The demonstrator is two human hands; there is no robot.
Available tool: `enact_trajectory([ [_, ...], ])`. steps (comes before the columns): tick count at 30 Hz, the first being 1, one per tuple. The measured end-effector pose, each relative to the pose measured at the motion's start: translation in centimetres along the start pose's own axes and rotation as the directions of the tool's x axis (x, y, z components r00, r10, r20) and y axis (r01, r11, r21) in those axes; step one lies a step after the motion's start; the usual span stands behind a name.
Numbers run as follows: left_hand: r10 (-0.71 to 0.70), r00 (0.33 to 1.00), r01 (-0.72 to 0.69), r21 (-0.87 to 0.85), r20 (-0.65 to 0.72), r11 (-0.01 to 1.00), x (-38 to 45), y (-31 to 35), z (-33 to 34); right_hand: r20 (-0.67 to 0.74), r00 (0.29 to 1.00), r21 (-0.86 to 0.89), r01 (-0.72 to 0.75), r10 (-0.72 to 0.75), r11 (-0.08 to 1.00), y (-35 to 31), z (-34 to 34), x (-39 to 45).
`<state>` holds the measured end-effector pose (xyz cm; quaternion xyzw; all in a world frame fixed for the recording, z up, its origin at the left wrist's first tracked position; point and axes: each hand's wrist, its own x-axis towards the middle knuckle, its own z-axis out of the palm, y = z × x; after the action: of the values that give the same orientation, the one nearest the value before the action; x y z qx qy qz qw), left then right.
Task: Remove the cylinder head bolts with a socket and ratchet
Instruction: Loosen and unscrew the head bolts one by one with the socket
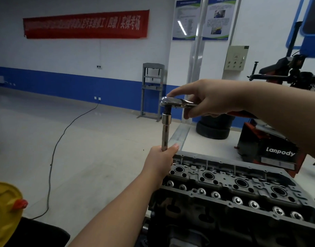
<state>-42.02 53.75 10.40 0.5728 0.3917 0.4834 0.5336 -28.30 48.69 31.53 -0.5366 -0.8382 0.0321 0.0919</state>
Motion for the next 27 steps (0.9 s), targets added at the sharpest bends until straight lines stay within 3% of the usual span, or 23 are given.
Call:
enact_trajectory([
  [8,0.003,0.998,0.001,0.07,-0.056,0.998,0.4,0.1,0.4,-0.227,0.973,-0.26,-0.021,-0.04,0.965,-1.5,2.2,-0.6],
  [11,0.015,0.998,-0.01,0.082,-0.066,0.997,0.5,0.1,0.5,-0.253,0.965,-0.301,-0.008,-0.072,0.954,-2.1,2.6,-0.8],
  [15,0.009,0.997,-0.005,0.059,-0.072,0.998,0.3,0.0,0.4,-0.247,0.966,-0.317,-0.007,-0.075,0.948,-2.6,2.4,-0.7],
  [20,0.003,0.998,-0.001,0.03,-0.067,1.0,0.1,0.1,0.2,-0.153,0.988,-0.171,-0.025,-0.002,0.985,-2.8,2.0,-0.4],
  [27,-0.009,0.999,0.011,0.04,-0.05,0.999,0.0,0.2,0.2,-0.067,0.996,-0.126,-0.072,0.064,0.989,-2.4,2.1,-0.5],
])
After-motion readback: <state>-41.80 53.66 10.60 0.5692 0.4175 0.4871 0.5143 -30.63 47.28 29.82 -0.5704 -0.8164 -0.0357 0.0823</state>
